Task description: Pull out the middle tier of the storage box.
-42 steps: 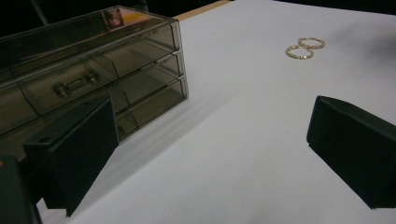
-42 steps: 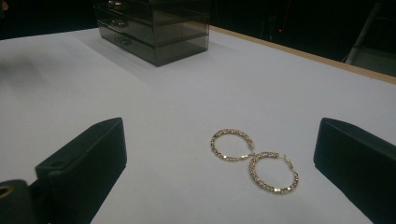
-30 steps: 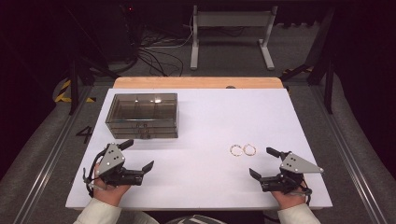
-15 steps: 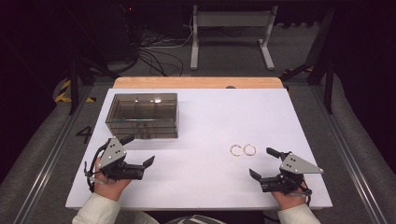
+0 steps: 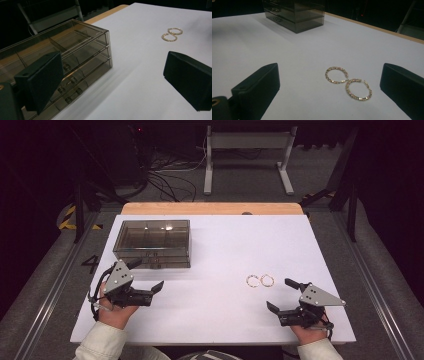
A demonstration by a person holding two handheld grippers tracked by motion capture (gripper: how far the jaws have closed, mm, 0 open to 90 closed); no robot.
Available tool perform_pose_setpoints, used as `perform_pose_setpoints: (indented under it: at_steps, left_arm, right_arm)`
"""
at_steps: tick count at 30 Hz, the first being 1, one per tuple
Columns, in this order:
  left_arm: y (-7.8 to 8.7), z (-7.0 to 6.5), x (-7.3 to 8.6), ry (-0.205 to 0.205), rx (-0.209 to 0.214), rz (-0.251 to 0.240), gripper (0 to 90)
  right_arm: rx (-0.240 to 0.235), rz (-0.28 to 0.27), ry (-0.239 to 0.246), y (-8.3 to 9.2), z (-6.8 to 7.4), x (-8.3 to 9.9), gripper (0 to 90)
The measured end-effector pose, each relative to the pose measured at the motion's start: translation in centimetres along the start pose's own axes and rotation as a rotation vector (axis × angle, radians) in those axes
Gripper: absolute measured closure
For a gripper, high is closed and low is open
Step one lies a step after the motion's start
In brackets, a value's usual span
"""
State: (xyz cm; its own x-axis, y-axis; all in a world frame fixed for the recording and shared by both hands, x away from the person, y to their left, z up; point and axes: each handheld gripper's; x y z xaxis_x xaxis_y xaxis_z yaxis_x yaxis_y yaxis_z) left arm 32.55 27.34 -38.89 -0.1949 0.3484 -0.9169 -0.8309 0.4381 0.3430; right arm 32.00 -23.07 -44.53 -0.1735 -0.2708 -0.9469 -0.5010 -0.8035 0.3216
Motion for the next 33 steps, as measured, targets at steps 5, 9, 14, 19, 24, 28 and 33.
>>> perform_pose_setpoints:
  at_steps: [5, 9, 14, 19, 24, 28, 33]
  left_arm:
    - [0.0, 0.2, 0.0, -0.017, 0.004, 0.012, 4.0]
    - [0.2, 0.2, 0.0, -0.128, -0.014, 0.047, 4.9]
    - [0.7, 0.1, 0.0, -0.229, -0.049, 0.047, 5.6]
    - [0.5, -0.5, 0.3, -0.327, -0.078, 0.077, 7.0]
    - [0.3, -1.1, 0.5, -0.401, -0.109, 0.091, 7.4]
    - [0.3, -1.4, 0.7, -0.431, -0.127, 0.091, 7.5]
    - [0.2, -1.6, 0.9, -0.477, -0.158, 0.087, 10.7]
  right_arm:
    - [-0.002, 0.001, -0.002, -0.1, 0.0, 0.0, 3.5]
    - [-0.002, 0.001, -0.002, -0.1, 0.0, 0.0, 3.5]
    - [-0.002, 0.0, -0.006, -0.1, -0.1, 0.1, 3.5]
    - [-0.004, 0.002, -0.005, -0.2, 0.0, 0.0, 3.5]
    - [-0.006, 0.003, -0.003, -0.2, 0.0, 0.1, 3.6]
    - [-0.004, 0.003, -0.003, -0.2, -0.1, 0.1, 3.7]
    - [-0.005, 0.003, -0.003, -0.1, 0.0, 0.1, 3.7]
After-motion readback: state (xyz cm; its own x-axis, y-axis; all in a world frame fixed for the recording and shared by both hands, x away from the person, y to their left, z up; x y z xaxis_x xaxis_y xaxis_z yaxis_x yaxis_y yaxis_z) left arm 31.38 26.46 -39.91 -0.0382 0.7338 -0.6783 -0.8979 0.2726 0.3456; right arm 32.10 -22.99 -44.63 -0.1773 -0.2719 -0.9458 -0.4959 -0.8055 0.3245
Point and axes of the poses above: each handheld gripper's, and its own axes: y roughly backward along the jaws, x roughly out of its underside, z roughly to its left, and after that the axes turned 11 degrees about -x, right-handed
